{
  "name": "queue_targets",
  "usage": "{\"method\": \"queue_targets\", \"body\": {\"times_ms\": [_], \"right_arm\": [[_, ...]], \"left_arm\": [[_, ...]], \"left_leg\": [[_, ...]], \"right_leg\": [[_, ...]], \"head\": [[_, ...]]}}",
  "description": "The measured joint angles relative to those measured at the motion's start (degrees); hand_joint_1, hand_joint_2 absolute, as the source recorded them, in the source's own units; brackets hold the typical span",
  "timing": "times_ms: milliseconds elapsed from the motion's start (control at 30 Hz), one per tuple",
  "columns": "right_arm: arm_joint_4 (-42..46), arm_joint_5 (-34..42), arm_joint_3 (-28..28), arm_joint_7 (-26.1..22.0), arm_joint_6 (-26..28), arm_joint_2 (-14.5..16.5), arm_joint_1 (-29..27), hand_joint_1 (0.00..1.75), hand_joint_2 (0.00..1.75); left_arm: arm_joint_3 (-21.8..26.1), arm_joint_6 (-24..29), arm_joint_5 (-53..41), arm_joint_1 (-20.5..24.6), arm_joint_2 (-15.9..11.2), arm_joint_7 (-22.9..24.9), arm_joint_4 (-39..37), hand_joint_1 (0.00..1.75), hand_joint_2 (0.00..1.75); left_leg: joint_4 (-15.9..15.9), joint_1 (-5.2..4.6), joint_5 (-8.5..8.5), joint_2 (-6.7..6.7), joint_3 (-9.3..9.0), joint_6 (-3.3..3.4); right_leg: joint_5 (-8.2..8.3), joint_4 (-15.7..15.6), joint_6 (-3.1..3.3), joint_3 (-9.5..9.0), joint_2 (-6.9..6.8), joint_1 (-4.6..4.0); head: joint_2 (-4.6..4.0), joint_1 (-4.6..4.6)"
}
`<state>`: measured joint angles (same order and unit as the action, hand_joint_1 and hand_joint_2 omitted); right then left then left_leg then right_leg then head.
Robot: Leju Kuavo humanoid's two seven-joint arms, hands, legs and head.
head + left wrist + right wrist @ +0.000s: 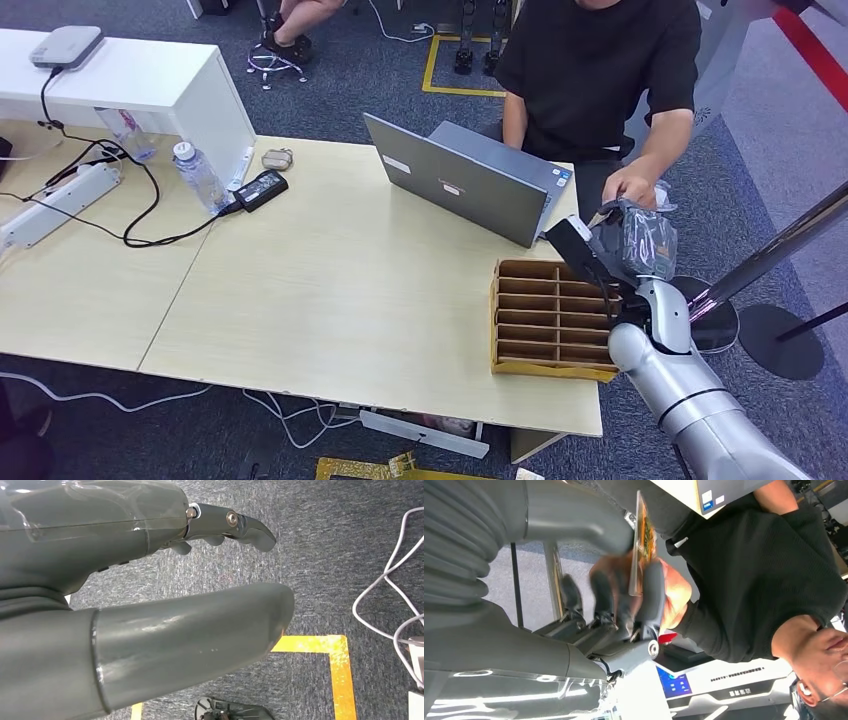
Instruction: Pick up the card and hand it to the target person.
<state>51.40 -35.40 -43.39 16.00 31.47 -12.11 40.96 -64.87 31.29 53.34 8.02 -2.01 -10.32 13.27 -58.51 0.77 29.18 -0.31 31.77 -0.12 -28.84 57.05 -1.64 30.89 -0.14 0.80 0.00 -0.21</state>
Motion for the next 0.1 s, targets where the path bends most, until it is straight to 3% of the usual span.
{"method": "queue_targets", "body": {"times_ms": [100], "right_arm": [[-0.3,-0.2,0.0,0.1,0.3,0.1,0.1,0.00,1.75]], "left_arm": [[0.0,0.0,0.0,0.0,0.0,0.1,0.0,0.00,0.00]], "left_leg": [[0.0,0.00,0.00,0.00,0.00,0.00]], "right_leg": [[0.00,0.0,0.00,0.00,0.00,0.00]], "head": [[0.00,0.00]]}}
